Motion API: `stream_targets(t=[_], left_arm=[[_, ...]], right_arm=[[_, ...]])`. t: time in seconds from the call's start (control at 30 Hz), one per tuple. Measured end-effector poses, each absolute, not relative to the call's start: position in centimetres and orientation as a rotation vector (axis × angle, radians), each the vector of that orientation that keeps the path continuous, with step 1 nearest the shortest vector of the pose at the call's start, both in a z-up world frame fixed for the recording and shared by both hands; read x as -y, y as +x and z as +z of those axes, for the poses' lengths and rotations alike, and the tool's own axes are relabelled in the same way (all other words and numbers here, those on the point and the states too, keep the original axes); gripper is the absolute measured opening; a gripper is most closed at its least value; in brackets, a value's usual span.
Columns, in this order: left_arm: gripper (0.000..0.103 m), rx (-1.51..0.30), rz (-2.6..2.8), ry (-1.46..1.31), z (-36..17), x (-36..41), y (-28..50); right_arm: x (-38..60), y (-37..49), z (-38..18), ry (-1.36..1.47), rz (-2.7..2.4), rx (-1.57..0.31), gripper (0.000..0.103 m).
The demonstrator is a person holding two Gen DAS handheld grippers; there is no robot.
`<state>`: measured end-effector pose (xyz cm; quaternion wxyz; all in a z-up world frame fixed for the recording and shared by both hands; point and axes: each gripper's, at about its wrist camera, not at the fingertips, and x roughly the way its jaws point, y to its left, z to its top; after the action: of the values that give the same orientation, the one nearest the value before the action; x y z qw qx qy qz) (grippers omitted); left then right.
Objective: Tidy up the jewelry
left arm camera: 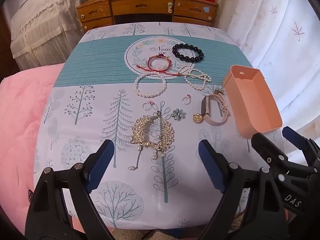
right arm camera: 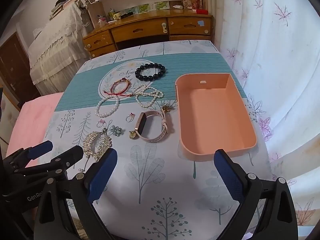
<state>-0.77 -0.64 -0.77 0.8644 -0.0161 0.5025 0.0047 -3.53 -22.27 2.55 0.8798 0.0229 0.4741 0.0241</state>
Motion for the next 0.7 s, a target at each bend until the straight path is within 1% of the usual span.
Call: stream_targets(t=[0.03,0.47,0.7], left_arm=[[0.085,-1.063,0.009,-0.035,-0.79,0.74,0.11],[0.084,-1.091,-0.002,-0.064,-1.5,0.17,0.35],[0.084,-1.079,-0.004,-0.074,-1.32,0.26,0.23]], right_arm=[[22.31,-3.47,2.5,0.058,0.053,-1.007,0.099],[22.25,-3.72,2.12,0.065,0.06,-1.011,0.099],[22.5,-3.66,2.13,0.069,0.064,-1.009,0.099]])
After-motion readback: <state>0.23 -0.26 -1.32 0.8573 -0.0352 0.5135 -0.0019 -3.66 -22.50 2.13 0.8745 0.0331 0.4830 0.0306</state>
